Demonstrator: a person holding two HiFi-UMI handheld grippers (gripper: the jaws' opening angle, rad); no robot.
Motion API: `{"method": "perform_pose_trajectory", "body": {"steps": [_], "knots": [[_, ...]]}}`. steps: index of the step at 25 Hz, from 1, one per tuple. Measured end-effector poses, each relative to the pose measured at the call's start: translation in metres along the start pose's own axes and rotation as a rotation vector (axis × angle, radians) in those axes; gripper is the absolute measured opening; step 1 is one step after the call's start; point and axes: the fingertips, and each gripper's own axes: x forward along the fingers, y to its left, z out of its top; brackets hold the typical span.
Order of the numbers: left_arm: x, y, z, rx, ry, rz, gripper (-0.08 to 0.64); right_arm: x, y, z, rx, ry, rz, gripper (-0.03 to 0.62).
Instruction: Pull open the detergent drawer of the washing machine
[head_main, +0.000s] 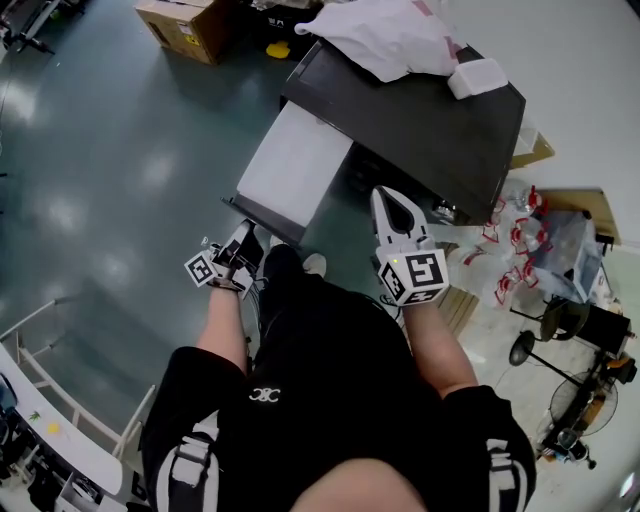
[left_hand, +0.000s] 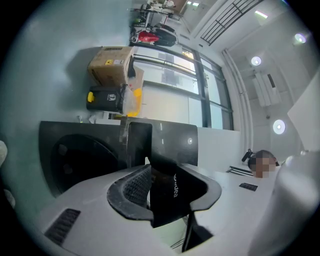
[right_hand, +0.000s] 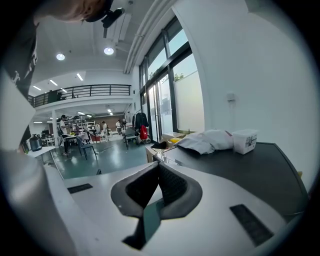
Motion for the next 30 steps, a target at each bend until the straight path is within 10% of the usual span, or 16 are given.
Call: {"method": "perform_pose_trajectory", "body": {"steps": [17,30], "knots": [[-0.034,-0.013,-0.007,0.012,0.007,0.006,0.153,0.002,0.030,-0.012,0.035,0.000,0.038,0.002],[-0.050,0.011,-0.010,0.013,-0.005,0.154,0.166,0.001,0.046,-0.008,0.018,-0.015,0.055,0.002]]}}
